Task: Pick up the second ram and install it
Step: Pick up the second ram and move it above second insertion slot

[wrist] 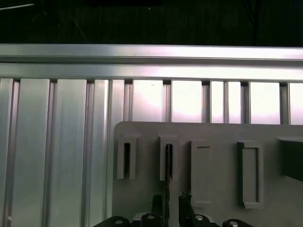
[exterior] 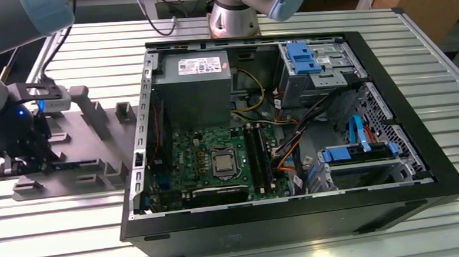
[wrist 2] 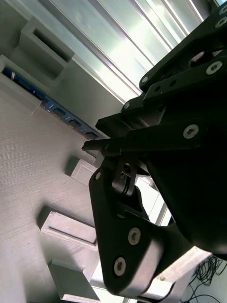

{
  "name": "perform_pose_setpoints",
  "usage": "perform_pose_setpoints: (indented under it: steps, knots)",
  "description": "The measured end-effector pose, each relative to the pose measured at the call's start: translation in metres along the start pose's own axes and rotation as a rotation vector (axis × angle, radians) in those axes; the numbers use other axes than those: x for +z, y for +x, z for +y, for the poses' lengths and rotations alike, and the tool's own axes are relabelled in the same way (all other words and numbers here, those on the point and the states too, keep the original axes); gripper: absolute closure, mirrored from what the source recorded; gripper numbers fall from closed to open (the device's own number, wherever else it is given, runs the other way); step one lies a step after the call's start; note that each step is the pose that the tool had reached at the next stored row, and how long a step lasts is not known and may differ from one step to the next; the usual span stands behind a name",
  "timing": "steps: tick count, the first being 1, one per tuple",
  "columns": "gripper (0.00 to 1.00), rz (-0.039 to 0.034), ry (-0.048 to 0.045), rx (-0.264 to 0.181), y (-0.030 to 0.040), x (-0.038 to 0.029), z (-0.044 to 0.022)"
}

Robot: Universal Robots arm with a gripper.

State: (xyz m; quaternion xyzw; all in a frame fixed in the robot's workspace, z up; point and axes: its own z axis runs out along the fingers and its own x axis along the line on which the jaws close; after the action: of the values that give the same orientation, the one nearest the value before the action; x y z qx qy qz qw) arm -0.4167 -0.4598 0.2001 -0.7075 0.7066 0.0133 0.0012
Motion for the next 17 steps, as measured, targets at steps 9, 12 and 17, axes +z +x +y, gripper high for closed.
perform_pose_setpoints:
  steps: [9, 12, 17]
  knots:
    - [0.72, 0.0006, 0.0011, 0.000, 0.0006, 0.0103, -0.0002]
    - [0.72, 0.0008, 0.0018, 0.000, 0.0007, 0.0113, -0.0002]
    - [0.72, 0.0006, 0.0021, 0.000, 0.0006, 0.0116, -0.0004]
